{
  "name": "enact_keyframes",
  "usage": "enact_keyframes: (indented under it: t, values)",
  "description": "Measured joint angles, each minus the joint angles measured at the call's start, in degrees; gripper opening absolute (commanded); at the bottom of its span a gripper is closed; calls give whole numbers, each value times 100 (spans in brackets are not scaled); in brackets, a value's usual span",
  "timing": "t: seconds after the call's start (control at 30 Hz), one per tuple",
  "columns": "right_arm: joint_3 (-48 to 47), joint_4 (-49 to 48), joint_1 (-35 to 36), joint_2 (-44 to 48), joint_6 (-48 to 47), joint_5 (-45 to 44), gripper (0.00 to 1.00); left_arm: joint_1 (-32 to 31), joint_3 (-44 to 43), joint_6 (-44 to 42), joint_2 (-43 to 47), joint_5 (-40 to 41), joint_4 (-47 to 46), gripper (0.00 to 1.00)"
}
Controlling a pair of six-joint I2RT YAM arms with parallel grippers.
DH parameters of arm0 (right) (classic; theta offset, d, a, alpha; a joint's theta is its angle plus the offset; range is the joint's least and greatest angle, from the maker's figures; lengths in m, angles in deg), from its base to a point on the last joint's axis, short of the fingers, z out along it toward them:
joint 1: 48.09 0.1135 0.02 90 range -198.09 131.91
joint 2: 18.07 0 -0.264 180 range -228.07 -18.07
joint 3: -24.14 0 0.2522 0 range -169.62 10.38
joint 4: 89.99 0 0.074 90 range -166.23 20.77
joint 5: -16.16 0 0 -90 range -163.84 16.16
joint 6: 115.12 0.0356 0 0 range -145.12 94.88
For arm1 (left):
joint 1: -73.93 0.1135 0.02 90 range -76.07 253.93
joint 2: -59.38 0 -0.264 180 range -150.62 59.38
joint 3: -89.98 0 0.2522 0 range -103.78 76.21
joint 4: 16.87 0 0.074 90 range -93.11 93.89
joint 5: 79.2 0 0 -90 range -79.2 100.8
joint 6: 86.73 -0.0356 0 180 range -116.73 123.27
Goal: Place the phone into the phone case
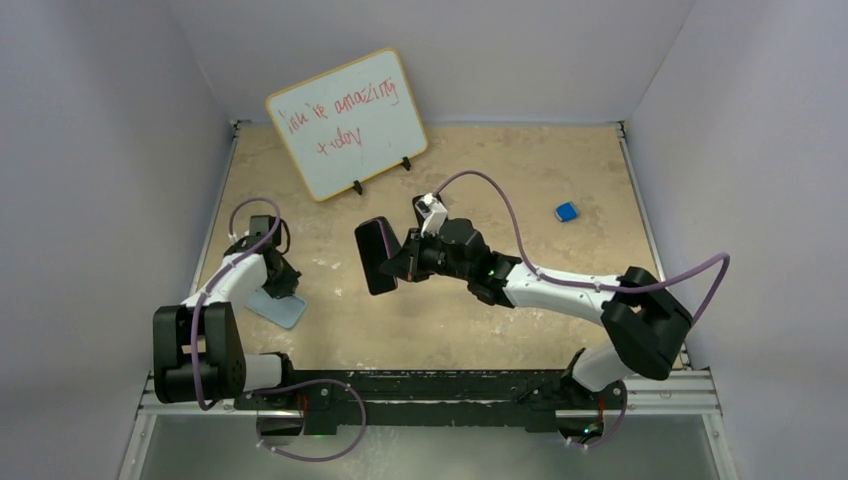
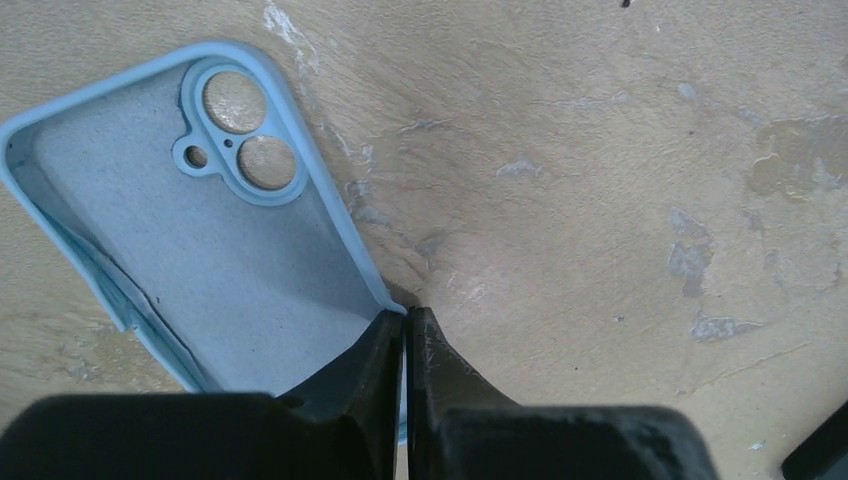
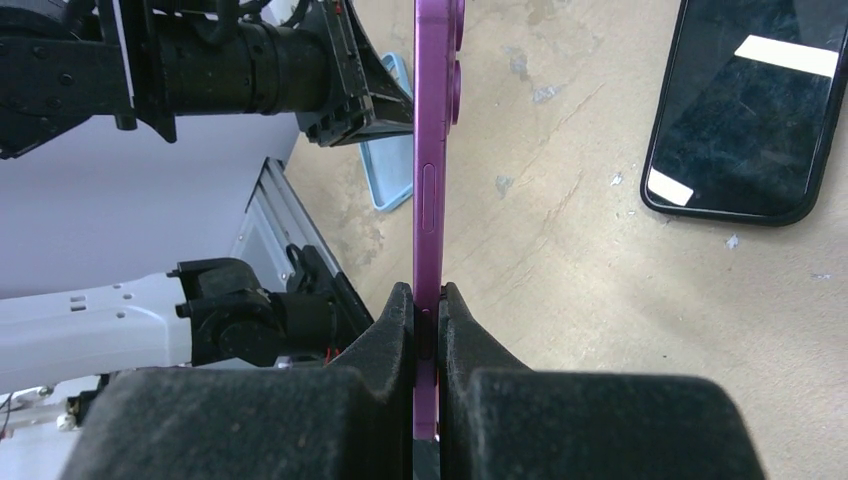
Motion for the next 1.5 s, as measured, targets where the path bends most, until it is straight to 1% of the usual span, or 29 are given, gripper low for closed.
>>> enact_keyframes:
  t: [0.03, 0.2, 0.33, 0.47, 0.6, 0.7, 0.83, 0.97, 1.1, 1.2, 1.23, 1.27, 1.3, 1.37, 1.47, 1.5]
  values:
    - [0, 11, 0, 42, -2, -42, 0, 2, 0, -22, -2, -35, -4, 0]
    - [63, 140, 0, 302, -26, -227, 0, 15, 13, -149, 48, -356, -57, 0]
    - [343, 396, -11, 826, -48, -520, 0, -245, 107, -295, 479, -870, -157, 0]
    - [691, 763, -107, 1491, -105, -876, 0, -780, 164, -420, 1123, -1451, -260, 0]
    - [850, 1360, -260, 2107, -168, -1185, 0, -1222, 201, -439, 1462, -1893, -337, 0]
    - [852, 1827, -343, 2577, -175, -1360, 0, -1668, 267, -420, 1641, -2146, -409, 0]
    - [848, 2398, -372, 3200, -170, -1565, 0, -2369, 428, -223, 1989, -2391, -568, 0]
    - [800, 2881, -372, 3517, -177, -1711, 0, -2889, 944, 179, 2347, -2623, -1145, 0]
    - [748, 3362, -372, 3759, -195, -1895, 0, -3652, 1401, 682, 2310, -2664, -1799, 0]
    - [748, 3630, -372, 3969, -195, -2020, 0, -4264, 1462, 940, 1974, -2538, -2216, 0]
    - [748, 3685, -372, 4017, -192, -2035, 0, -4424, 1462, 984, 1827, -2500, -2347, 3]
    - [748, 3733, -372, 4076, -190, -2050, 0, -4616, 1462, 1071, 1633, -2457, -2527, 8]
    - [750, 3768, -372, 4122, -186, -2055, 0, -4782, 1460, 1126, 1427, -2417, -2699, 16]
    - [761, 3801, -372, 4203, -142, -2055, 0, -5038, 1421, 1211, 1040, -2363, -2968, 29]
    - [837, 3829, -372, 4323, -37, -2057, 0, -5224, 1250, 1296, 570, -2361, -3239, 51]
    - [887, 3827, -372, 4354, 0, -2061, 0, -5230, 1176, 1298, 483, -2361, -3303, 55]
